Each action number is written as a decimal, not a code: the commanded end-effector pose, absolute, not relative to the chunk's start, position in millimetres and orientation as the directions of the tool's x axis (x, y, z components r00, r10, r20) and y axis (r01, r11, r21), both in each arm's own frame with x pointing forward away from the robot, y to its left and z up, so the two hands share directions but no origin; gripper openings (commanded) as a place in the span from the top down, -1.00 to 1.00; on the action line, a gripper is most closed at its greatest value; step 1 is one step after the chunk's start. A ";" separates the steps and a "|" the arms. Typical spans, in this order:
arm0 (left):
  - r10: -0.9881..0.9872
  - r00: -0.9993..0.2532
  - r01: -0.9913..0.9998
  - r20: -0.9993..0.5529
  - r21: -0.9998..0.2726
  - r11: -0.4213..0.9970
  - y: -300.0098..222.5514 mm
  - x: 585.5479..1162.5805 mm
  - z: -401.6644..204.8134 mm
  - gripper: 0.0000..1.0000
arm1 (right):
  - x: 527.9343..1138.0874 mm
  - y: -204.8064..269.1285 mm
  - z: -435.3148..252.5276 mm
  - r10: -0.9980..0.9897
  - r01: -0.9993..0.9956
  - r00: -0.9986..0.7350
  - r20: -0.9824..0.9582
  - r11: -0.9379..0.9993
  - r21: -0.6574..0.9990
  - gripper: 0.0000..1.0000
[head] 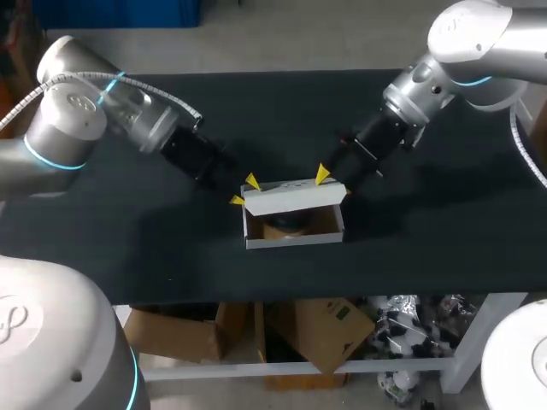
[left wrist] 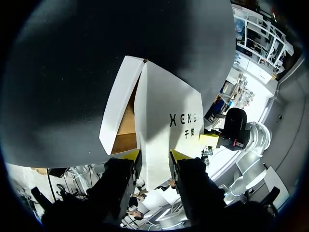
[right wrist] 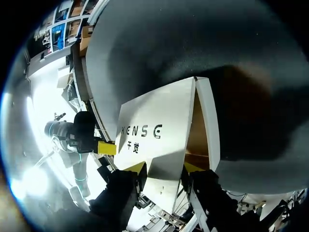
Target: Assemble the packaging by folding the flat box into shape, placing the metal phone stand inside, and closing the box properly
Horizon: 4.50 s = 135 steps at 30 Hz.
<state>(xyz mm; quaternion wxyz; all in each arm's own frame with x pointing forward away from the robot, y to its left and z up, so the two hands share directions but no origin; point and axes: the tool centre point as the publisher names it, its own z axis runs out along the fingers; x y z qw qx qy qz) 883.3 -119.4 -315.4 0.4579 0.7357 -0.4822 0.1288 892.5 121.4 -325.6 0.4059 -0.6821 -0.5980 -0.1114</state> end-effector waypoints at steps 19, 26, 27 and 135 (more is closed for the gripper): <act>-0.531 0.514 -0.830 0.674 0.547 -0.108 -125.0 879.9 -314.2 0.26 | 891.5 122.5 -323.3 0.706 0.912 0.282 0.650 0.013 -0.410 0.03; -0.538 0.510 -0.831 0.671 0.546 -0.107 -125.2 876.6 -317.0 0.27 | 890.4 120.9 -325.1 0.705 0.911 0.285 0.650 0.012 -0.412 0.03; -0.539 0.510 -0.831 0.670 0.546 -0.108 -125.2 876.3 -317.5 0.27 | 890.0 120.6 -325.6 0.705 0.911 0.285 0.650 0.012 -0.412 0.03; -0.699 0.373 -0.905 0.610 0.405 -0.129 -113.5 863.8 -329.2 0.13 | 877.6 103.9 -354.6 0.777 0.904 0.244 0.581 0.035 -0.427 0.02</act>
